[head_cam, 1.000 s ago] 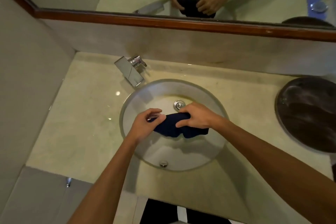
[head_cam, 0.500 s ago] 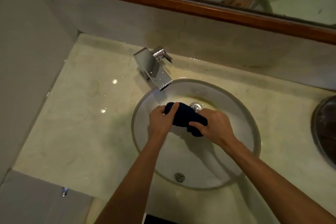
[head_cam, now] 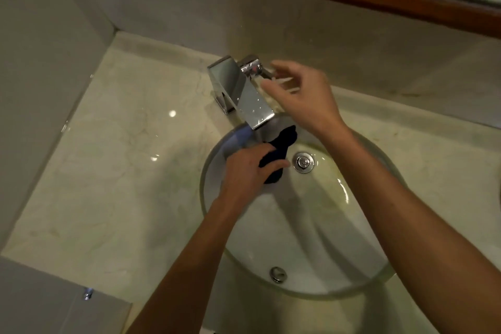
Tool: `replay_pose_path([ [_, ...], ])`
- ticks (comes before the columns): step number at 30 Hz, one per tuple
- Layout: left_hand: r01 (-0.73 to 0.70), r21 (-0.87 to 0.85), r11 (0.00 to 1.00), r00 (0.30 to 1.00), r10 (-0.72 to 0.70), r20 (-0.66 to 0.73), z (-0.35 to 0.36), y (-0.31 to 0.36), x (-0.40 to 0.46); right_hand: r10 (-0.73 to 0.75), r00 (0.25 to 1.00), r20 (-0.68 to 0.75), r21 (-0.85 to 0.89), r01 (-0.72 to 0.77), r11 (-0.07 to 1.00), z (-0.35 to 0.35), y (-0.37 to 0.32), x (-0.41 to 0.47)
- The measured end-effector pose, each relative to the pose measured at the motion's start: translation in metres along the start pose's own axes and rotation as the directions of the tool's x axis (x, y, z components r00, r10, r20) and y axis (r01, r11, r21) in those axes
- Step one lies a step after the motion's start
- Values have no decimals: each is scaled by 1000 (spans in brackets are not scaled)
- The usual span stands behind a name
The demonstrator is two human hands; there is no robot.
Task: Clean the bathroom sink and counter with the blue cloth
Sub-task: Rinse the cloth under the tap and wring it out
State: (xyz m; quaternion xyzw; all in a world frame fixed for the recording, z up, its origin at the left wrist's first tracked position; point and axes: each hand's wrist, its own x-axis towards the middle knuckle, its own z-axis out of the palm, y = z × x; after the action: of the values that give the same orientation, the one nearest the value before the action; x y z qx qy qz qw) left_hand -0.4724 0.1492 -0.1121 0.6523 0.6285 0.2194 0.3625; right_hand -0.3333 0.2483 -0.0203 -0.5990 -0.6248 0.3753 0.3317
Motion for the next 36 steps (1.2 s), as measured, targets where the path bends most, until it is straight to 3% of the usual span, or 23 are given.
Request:
replay_pose_path([
  [5, -60, 51, 997, 996, 63, -58, 0, -2, 10, -131, 991, -37, -155, 124, 980, 6, 12, 27],
  [11, -201, 125, 972, 970, 215, -111, 3, -14, 25, -119, 981, -154, -67, 110, 992, 7, 38, 27],
  [14, -276, 172, 946, 947, 298, -122, 5, -23, 30, -164, 967, -194, 54, 178, 983, 9, 45, 20],
  [15, -293, 176, 940, 942, 315, -117, 5, -27, 32, -183, 970, -160, 113, 202, 973, 8, 49, 16],
  [17, -320, 148, 936, 935, 337, -107, 5, -30, 32, -197, 979, 52, 168, 186, 968, 3, 66, 2],
  [20, -339, 84, 937, 931, 347, -114, -2, -29, 30, -165, 885, 436, 10, 179, 984, -3, 95, -20],
  [23, -303, 47, 952, 947, 306, -98, -12, -25, 25, -242, 781, 576, -236, 442, 865, 2, 106, -20],
  [26, -177, 27, 984, 982, 178, -69, -22, -21, 20, -299, 754, 585, -359, 572, 738, 2, 98, -10],
  [32, -24, 203, 979, 965, -30, 259, -46, -26, 16, -253, 826, 504, -372, 471, 800, -15, 91, -19],
  [36, 14, 219, 976, 980, -57, 191, -41, -23, 18, -161, 879, 449, -363, 344, 866, -27, 93, -18],
])
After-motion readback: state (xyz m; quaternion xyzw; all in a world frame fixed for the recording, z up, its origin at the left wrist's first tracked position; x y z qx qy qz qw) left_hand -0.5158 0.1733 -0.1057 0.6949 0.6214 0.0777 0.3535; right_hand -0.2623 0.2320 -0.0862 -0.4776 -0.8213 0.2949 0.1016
